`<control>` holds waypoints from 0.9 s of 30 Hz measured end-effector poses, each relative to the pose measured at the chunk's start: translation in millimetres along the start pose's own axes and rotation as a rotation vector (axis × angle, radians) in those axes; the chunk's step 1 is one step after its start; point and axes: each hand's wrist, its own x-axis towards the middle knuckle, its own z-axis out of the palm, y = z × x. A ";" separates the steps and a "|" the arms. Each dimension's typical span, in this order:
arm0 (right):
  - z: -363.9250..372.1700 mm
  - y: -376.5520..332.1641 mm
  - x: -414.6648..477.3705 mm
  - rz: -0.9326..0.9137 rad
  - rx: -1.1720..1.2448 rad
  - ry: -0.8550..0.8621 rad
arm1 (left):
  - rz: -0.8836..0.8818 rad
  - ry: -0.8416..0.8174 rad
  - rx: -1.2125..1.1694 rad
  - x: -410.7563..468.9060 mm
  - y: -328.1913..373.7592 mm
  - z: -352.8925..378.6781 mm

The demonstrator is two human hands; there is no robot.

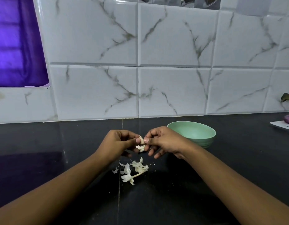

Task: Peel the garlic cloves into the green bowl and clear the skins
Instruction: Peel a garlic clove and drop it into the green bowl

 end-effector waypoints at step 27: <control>5.5 2.5 1.9 -0.077 0.058 0.105 | -0.083 -0.068 -0.013 -2.4 4.3 2.5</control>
